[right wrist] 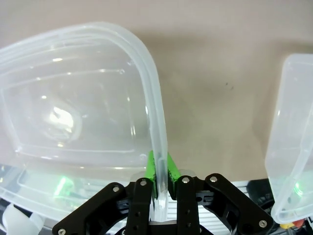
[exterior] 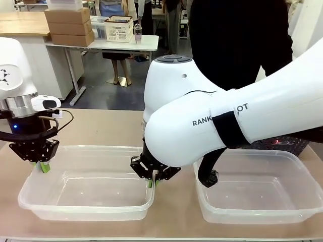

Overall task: Sort the waste into each basket.
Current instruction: Pick up the Organizing box on the left side of the table and lift it.

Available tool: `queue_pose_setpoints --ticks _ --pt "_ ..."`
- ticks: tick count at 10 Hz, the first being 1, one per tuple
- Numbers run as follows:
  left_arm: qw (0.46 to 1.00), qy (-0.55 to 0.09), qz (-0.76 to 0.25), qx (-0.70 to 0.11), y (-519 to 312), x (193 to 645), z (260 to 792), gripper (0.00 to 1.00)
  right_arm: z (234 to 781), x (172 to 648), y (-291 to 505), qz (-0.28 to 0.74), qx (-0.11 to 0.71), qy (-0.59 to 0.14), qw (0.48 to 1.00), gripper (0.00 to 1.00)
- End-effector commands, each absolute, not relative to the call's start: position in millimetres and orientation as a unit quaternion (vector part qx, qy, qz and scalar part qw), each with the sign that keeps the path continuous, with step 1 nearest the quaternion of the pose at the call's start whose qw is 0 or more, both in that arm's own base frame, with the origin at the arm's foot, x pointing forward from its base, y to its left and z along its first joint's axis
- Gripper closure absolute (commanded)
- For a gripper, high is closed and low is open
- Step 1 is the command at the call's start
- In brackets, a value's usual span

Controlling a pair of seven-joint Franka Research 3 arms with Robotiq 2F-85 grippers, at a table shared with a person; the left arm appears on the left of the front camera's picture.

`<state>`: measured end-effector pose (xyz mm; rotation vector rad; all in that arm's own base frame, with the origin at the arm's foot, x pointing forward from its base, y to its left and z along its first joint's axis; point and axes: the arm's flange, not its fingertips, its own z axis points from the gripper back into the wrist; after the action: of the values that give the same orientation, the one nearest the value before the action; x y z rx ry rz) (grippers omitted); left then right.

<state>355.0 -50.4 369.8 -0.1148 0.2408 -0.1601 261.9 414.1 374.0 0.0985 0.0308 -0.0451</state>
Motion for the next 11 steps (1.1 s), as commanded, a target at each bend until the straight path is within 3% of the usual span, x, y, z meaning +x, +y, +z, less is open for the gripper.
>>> queue_pose_setpoints --ticks 1,5,8,11 --pt "0.988 0.107 -0.086 -0.067 -37.0 310.2 347.7 1.0 374.7 260.5 408.0 -0.033 0.049 0.025 0.998 1.0" --pt "0.987 0.102 -0.065 -0.103 -40.9 311.3 361.9 1.0 379.3 267.7 385.4 -0.049 0.053 0.051 0.996 1.0" --pt "0.98 0.081 -0.031 -0.177 -63.3 331.8 428.1 1.0 439.6 289.1 350.9 0.064 0.031 0.119 0.99 1.0" --pt "0.978 0.041 -0.041 -0.2 -98.2 343.7 509.0 1.0 494.0 294.9 336.1 0.076 -0.012 0.161 0.984 1.0"
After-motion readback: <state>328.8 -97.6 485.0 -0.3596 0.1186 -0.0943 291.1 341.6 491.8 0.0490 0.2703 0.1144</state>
